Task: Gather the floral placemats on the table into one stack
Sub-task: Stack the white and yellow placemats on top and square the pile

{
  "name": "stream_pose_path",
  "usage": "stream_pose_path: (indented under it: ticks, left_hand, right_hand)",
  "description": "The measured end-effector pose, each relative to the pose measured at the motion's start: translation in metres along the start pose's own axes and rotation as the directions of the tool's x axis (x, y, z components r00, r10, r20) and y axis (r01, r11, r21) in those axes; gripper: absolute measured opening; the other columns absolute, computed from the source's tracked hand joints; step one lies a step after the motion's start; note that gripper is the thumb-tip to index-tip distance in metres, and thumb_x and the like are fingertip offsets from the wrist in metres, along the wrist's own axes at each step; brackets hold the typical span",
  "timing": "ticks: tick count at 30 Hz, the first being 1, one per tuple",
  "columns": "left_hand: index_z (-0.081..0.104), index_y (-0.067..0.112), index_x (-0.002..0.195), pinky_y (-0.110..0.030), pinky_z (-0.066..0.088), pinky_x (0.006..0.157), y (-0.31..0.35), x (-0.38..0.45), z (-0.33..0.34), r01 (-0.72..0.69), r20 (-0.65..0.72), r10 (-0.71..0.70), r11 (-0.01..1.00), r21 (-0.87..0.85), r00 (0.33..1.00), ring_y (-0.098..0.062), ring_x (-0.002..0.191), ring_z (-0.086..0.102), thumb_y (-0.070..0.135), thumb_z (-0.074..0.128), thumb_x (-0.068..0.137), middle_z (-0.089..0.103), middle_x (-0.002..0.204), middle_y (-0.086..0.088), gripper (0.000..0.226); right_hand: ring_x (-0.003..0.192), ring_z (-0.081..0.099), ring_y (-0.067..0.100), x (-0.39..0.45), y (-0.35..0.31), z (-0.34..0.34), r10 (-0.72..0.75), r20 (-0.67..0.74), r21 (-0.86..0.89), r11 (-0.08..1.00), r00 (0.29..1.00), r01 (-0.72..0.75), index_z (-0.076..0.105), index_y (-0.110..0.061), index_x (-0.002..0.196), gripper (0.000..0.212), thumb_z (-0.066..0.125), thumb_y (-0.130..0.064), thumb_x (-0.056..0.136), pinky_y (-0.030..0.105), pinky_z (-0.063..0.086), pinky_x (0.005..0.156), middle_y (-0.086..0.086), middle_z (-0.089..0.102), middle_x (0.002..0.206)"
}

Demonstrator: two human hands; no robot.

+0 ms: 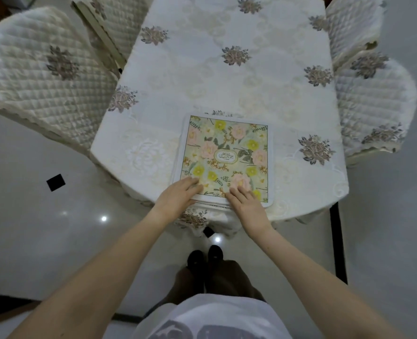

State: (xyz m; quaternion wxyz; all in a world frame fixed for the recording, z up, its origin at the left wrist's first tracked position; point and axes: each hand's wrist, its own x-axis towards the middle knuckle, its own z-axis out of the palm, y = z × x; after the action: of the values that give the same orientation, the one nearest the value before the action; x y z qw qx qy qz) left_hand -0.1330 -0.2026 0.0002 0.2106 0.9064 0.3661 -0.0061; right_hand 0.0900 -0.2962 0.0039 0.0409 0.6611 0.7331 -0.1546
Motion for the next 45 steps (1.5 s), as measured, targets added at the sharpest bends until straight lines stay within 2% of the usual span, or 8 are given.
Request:
stream_pose_path:
  ticks: [3, 7, 14, 18, 31, 37, 41, 45]
  left_hand:
    - [0.041, 0.014, 0.136, -0.041, 0.03, 0.112, 0.0, 0.001, 0.001, 0.008, -0.002, -0.008, 0.999, 0.036, 1.0, -0.029, 0.138, 0.031, 0.017, 0.056, 0.09, 0.036, 0.149, -0.012, 0.048]
    - [0.039, 0.017, 0.138, -0.04, 0.025, 0.114, 0.001, 0.002, 0.006, 0.039, -0.036, -0.037, 0.997, 0.067, 0.999, -0.028, 0.141, 0.027, 0.016, 0.051, 0.093, 0.033, 0.151, -0.009, 0.047]
    - [0.053, 0.018, 0.12, -0.036, 0.038, 0.104, 0.007, 0.013, -0.002, 0.099, -0.042, -0.101, 0.995, -0.03, 0.994, -0.023, 0.128, 0.042, 0.028, 0.051, 0.091, 0.049, 0.138, -0.004, 0.031]
    - [0.051, 0.012, 0.124, -0.035, 0.044, 0.092, 0.004, 0.038, -0.015, 0.112, -0.055, -0.114, 0.993, -0.037, 0.992, -0.023, 0.114, 0.051, 0.026, 0.053, 0.089, 0.056, 0.126, -0.005, 0.037]
    - [0.036, 0.012, 0.137, -0.039, 0.036, 0.104, -0.022, 0.182, -0.074, 0.117, -0.026, -0.118, 0.993, -0.033, 0.993, -0.026, 0.129, 0.04, 0.032, 0.056, 0.087, 0.044, 0.142, -0.008, 0.058]
    - [0.035, 0.009, 0.137, -0.042, 0.035, 0.103, -0.049, 0.236, -0.087, 0.134, 0.0, -0.134, 0.99, 0.032, 0.991, -0.031, 0.126, 0.04, 0.037, 0.053, 0.087, 0.044, 0.138, -0.014, 0.06]
    - [0.044, 0.009, 0.13, -0.043, 0.04, 0.093, -0.058, 0.249, -0.087, 0.145, 0.072, -0.152, 0.984, 0.099, 0.986, -0.034, 0.113, 0.048, 0.039, 0.046, 0.091, 0.054, 0.125, -0.016, 0.049]
    - [0.047, 0.01, 0.128, -0.042, 0.044, 0.089, -0.061, 0.249, -0.086, 0.144, 0.096, -0.149, 0.988, 0.055, 0.984, -0.033, 0.106, 0.053, 0.035, 0.043, 0.093, 0.058, 0.12, -0.015, 0.043]
  right_hand:
    - [0.12, 0.056, 0.036, -0.001, 0.0, -0.002, -0.014, -0.082, -0.011, 1.0, 0.997, 0.013, 0.06, -0.01, 0.121, 0.048, 0.074, -0.003, 0.075, 0.049, 0.049, 0.093, 0.013, 0.061, 0.128]
    - [0.11, 0.06, 0.035, 0.002, 0.008, -0.005, -0.081, -0.141, 0.017, 0.996, 0.987, 0.085, 0.063, -0.011, 0.114, 0.036, 0.072, -0.02, 0.08, 0.047, 0.051, 0.085, 0.011, 0.065, 0.12]
    - [0.117, 0.048, 0.027, 0.014, 0.031, -0.015, -0.097, -0.104, 0.159, 0.981, 0.99, 0.112, 0.058, -0.015, 0.117, 0.031, 0.057, -0.032, 0.091, 0.041, 0.041, 0.091, 0.003, 0.057, 0.127]
    - [0.121, 0.046, 0.028, 0.03, 0.053, -0.027, -0.057, -0.106, 0.16, 0.984, 0.993, 0.073, 0.056, -0.013, 0.119, 0.034, 0.056, -0.031, 0.09, 0.041, 0.04, 0.099, 0.007, 0.053, 0.133]
    - [0.138, 0.029, 0.028, 0.141, 0.085, -0.08, 0.157, -0.088, 0.246, 0.96, 0.984, -0.131, 0.031, -0.012, 0.142, 0.061, 0.053, -0.037, 0.091, 0.046, 0.028, 0.113, 0.011, 0.034, 0.15]
    - [0.133, 0.037, 0.032, 0.204, 0.109, -0.101, 0.255, -0.033, 0.223, 0.944, 0.966, -0.241, 0.037, -0.009, 0.138, 0.053, 0.048, -0.035, 0.094, 0.046, 0.032, 0.109, 0.013, 0.045, 0.142]
    - [0.108, 0.056, 0.034, 0.221, 0.11, -0.102, 0.276, 0.067, 0.171, 0.944, 0.959, -0.284, 0.055, -0.011, 0.115, 0.035, 0.044, -0.036, 0.093, 0.045, 0.04, 0.094, 0.012, 0.062, 0.113]
    - [0.108, 0.055, 0.031, 0.221, 0.109, -0.098, 0.268, 0.071, 0.131, 0.952, 0.961, -0.275, 0.054, -0.013, 0.119, 0.037, 0.043, -0.037, 0.093, 0.046, 0.035, 0.099, 0.01, 0.062, 0.116]
